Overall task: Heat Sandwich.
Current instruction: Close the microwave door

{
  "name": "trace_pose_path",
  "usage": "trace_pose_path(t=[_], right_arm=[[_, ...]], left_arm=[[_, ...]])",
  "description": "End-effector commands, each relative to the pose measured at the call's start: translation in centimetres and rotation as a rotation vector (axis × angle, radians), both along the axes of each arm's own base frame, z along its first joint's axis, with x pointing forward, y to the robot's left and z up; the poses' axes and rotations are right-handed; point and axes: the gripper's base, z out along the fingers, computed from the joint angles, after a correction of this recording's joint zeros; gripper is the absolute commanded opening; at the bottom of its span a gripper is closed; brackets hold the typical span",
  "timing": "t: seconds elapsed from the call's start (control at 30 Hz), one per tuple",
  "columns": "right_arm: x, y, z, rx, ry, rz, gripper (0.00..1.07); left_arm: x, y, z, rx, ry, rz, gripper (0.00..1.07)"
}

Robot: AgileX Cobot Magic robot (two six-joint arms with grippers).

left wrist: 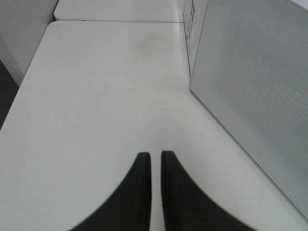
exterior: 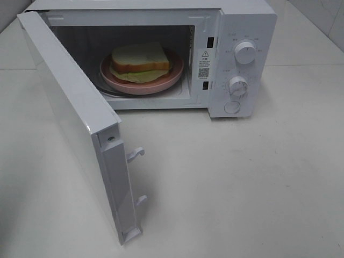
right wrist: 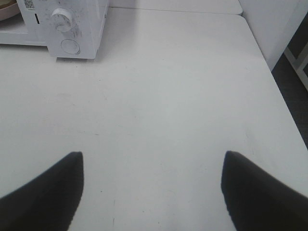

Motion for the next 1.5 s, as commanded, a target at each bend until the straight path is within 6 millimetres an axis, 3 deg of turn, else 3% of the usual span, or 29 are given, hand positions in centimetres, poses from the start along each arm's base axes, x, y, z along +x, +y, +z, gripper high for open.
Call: trace_pose_path(t=[0.03,0.27,0.6,0.8,0.97,1.17,1.5], right_arm=[[-0.4,0.0,0.0,0.003,-0.033,-0.006,0.76],[-0.4,0.0,0.0,0.003,-0.033,-0.006,0.76],[-0.4,0.0,0.0,0.003,-0.033,-0.006,0.76],[-0.4,0.0,0.0,0.003,-0.033,-0.006,0.76],[-0.4,0.0,0.0,0.003,-0.033,-0.006,0.76],[-0.4,0.0,0.0,0.003,-0.033,-0.006,0.76],[-0.4,0.0,0.0,0.003,-0.033,-0.006,0.76]], left_arm=[[1.6,0.0,0.2,-0.014,-0.038,0.006,0.0],[5.2,0.1,-0.2,-0.044,-0.092,0.023,0.0],[10.5,0.4,-2.7,-0.039,-0.099,0.048,0.0],[11.5,0.5,-3.8,-0.038,-0.157,0.063,0.0],[10.9,-0.1,-6.3,-0.026,-0.231,0.041,0.0],[11.0,-2.6,-8.7,0.013,-0.333,-0.115,0.0],[12.2,-5.7,-11.2,-0.014,-0.33,-0.299,0.0]])
